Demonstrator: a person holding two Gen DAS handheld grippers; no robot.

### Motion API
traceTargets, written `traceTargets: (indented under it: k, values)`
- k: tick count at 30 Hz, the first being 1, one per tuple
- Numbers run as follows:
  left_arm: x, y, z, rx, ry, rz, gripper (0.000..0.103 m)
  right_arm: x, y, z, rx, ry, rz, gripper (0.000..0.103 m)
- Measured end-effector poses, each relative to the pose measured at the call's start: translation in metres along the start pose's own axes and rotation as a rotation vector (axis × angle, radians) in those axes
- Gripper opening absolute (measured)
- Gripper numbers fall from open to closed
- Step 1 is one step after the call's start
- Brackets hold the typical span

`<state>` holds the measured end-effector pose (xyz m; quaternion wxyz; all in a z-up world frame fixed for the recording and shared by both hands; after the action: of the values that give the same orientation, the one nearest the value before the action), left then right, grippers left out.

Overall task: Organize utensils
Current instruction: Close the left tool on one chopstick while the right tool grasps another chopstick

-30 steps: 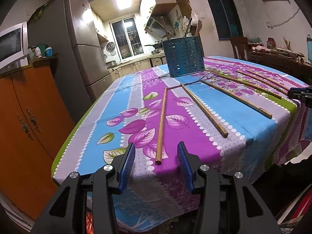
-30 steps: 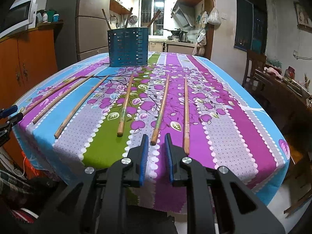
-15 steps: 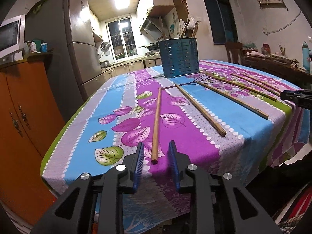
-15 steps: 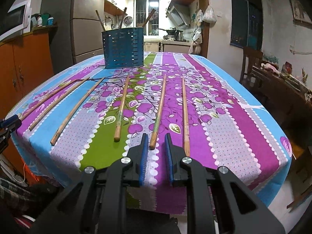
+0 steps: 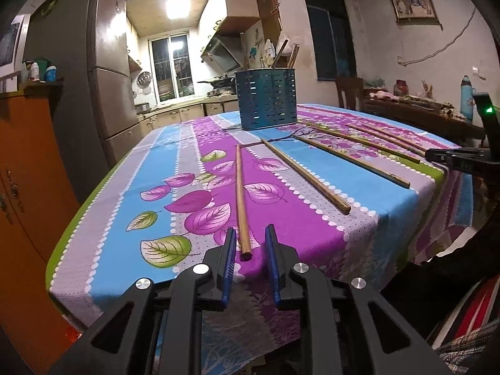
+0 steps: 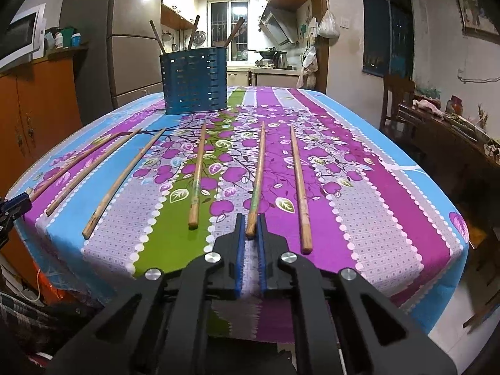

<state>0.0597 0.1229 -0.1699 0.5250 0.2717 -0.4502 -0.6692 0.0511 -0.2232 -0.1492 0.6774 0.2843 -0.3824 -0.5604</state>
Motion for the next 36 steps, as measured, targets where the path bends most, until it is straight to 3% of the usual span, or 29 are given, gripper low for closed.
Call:
traceTargets:
  k: [9,19,29,36]
  values:
    - [0.001,-0.001,-0.001,0.015,-0.026,0.002,0.011,0.000,-0.002,0.001,0.015,-0.017,-0.033,0.005]
    - [0.006,0.002,-0.002,0.006,0.013,-0.002,0.008,0.003,-0.003,0.004,0.026,-0.024,-0.034,0.005]
    - [0.009,0.019,0.008,0.034,0.030,0.008,0.007,-0.016,0.011,0.028,0.130,-0.139,0.163,0.005]
    - [0.019,0.032,0.015,0.062,0.039,-0.018,0.007,-0.017,0.021,0.040,0.192,-0.159,0.199,0.005]
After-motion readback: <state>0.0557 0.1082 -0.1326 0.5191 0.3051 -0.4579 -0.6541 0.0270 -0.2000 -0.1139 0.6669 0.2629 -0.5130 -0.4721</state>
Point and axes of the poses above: each gripper's, at about its wrist camera, not at the fingertips, and z roughly against the way its jaws point, x to its right, y to its top, the point moved 1 cm from there along -z, roughly the way its jaws point, and after that the axes turned 15 degrees about z, right-handed, at the moved point
